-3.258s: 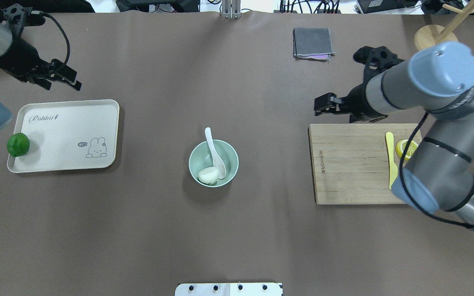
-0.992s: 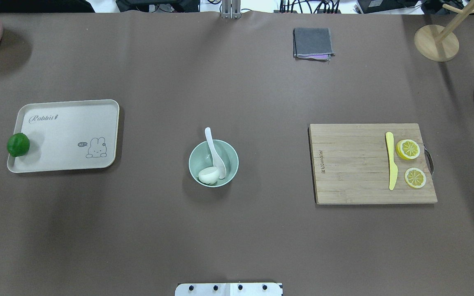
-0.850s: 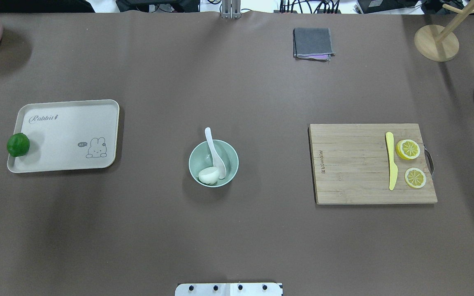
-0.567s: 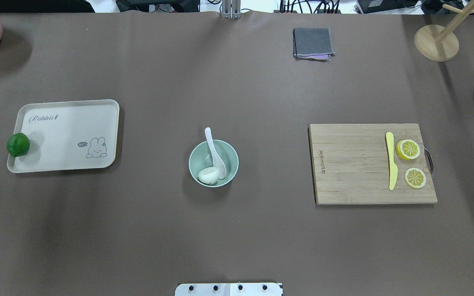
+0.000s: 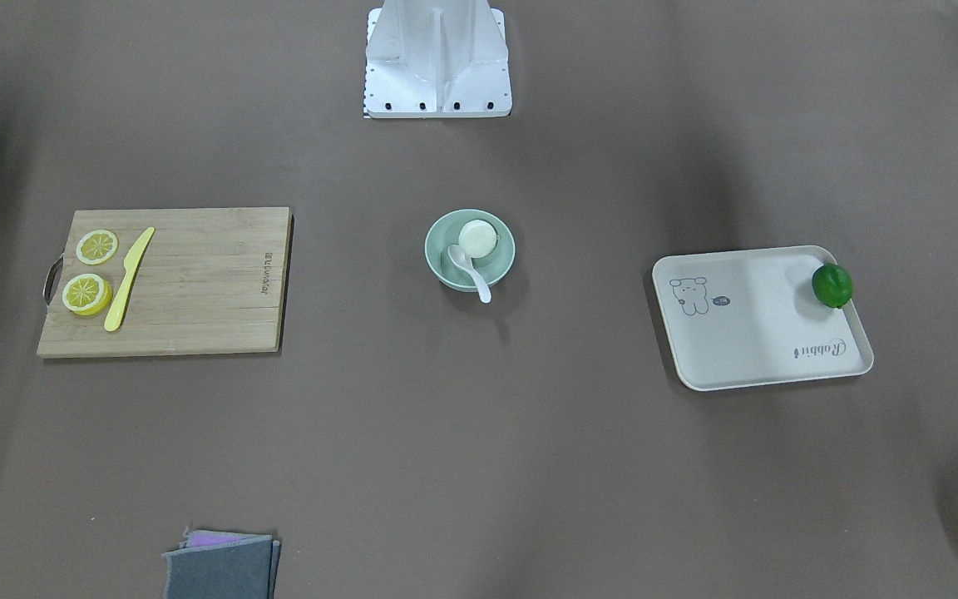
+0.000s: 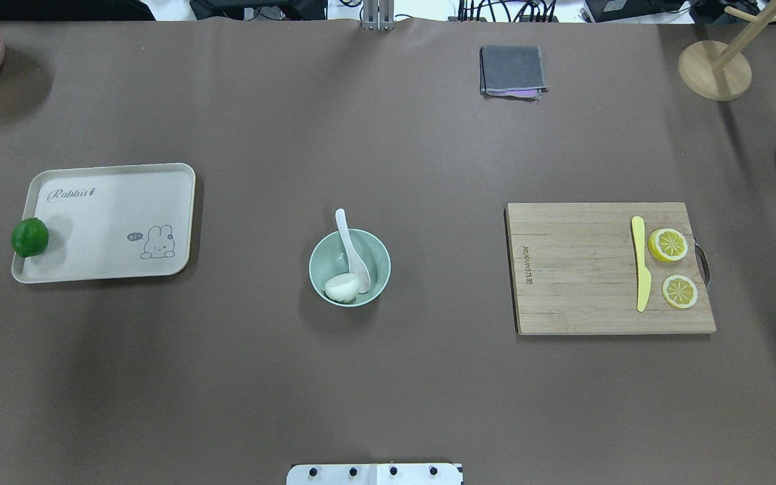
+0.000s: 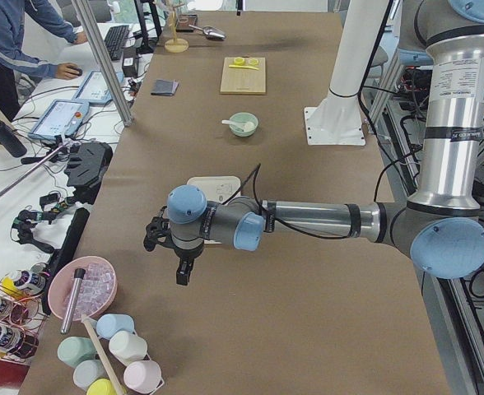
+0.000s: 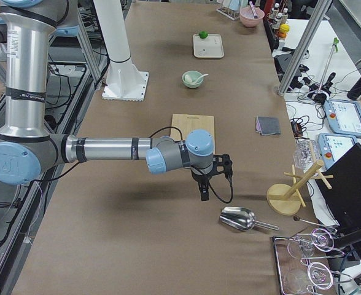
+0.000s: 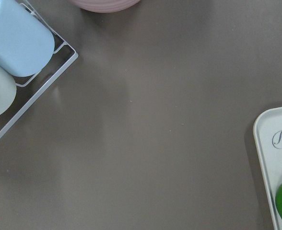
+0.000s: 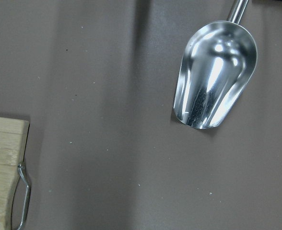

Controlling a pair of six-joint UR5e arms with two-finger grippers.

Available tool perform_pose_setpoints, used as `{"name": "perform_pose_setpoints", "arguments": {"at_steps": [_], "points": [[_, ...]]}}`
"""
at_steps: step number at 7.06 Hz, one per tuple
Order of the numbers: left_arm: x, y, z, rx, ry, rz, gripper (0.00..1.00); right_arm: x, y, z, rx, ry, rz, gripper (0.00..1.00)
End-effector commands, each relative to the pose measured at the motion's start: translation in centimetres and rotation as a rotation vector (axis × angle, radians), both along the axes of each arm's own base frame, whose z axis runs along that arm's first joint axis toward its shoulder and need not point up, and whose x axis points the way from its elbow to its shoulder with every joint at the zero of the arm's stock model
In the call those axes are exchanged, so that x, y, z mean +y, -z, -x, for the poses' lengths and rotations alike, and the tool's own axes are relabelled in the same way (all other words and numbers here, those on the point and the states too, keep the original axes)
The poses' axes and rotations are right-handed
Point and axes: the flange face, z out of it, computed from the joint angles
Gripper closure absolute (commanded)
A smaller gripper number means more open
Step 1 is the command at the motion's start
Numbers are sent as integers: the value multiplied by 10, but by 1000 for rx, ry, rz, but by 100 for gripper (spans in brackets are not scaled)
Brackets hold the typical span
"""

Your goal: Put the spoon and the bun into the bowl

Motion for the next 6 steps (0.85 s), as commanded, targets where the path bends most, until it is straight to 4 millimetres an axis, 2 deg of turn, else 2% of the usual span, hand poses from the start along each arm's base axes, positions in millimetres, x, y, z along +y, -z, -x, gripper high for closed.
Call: {"name": "perform_pose_setpoints", "arguments": {"at_steps": [1, 6], "points": [[-1, 5, 0, 2, -3, -26, 2, 0, -1, 0, 0, 3, -2, 0], [4, 0, -2, 16, -9, -42, 2, -5, 9, 1, -4, 5, -21, 0]]}}
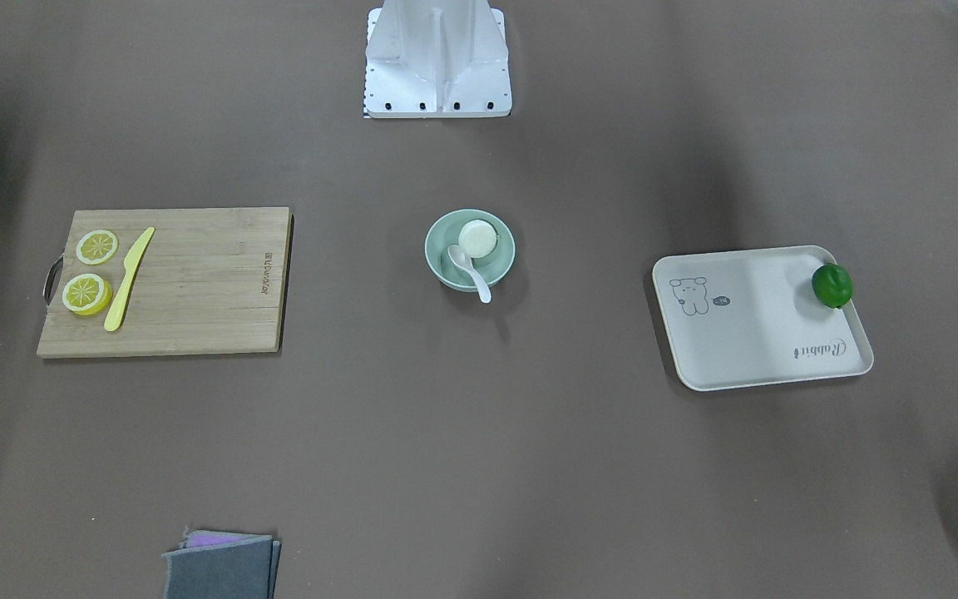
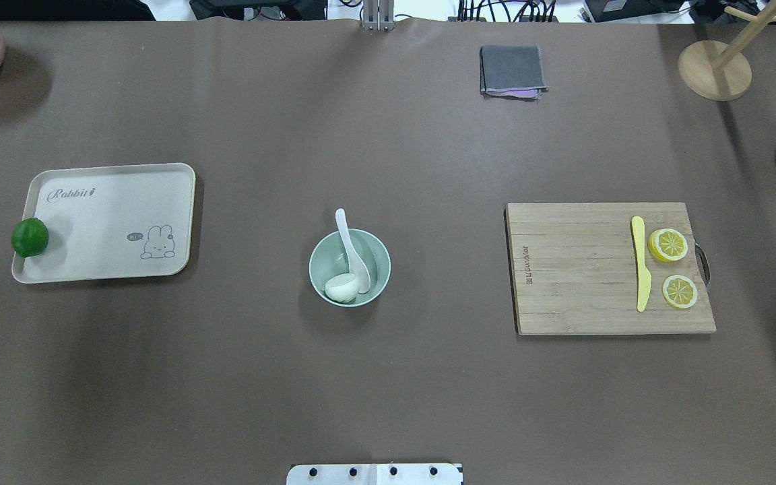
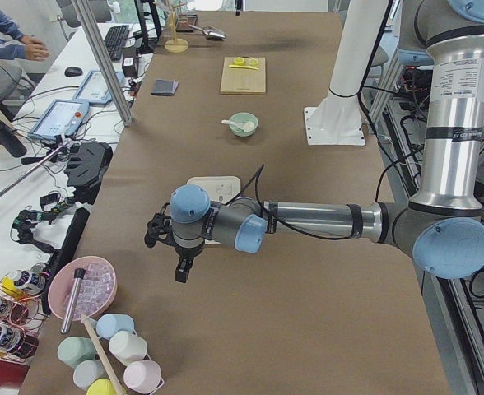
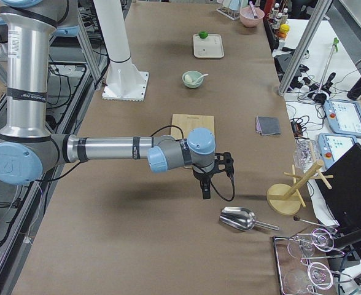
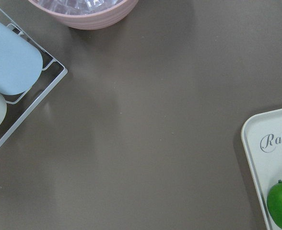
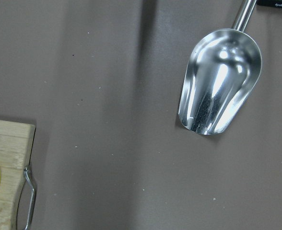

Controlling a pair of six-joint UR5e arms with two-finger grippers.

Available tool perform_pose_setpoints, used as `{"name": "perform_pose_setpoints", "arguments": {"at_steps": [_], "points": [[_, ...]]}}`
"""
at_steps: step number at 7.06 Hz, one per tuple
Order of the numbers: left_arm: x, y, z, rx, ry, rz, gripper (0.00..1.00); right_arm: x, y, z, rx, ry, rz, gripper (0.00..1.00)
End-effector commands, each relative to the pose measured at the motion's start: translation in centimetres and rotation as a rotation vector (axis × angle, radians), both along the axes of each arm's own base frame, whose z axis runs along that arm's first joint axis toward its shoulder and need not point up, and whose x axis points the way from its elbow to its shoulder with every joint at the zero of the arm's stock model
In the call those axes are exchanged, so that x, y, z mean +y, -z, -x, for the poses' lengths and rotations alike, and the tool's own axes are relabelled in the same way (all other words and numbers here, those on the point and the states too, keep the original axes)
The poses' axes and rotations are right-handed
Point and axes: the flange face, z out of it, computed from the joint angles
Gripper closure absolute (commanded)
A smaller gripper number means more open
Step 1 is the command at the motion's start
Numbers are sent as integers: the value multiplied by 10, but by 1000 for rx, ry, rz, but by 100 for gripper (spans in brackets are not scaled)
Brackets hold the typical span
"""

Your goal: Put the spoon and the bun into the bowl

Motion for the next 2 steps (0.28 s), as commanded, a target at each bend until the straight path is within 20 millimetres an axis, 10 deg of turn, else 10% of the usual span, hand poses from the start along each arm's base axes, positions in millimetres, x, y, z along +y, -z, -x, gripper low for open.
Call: {"name": "perform_pose_setpoints", "arguments": {"at_steps": [1, 2], "points": [[0, -1, 0, 0, 1, 3, 2, -2, 2, 0, -1, 3, -7, 0], [0, -4, 0, -1, 2, 9, 2, -2, 3, 0, -1, 3, -7, 0]]}}
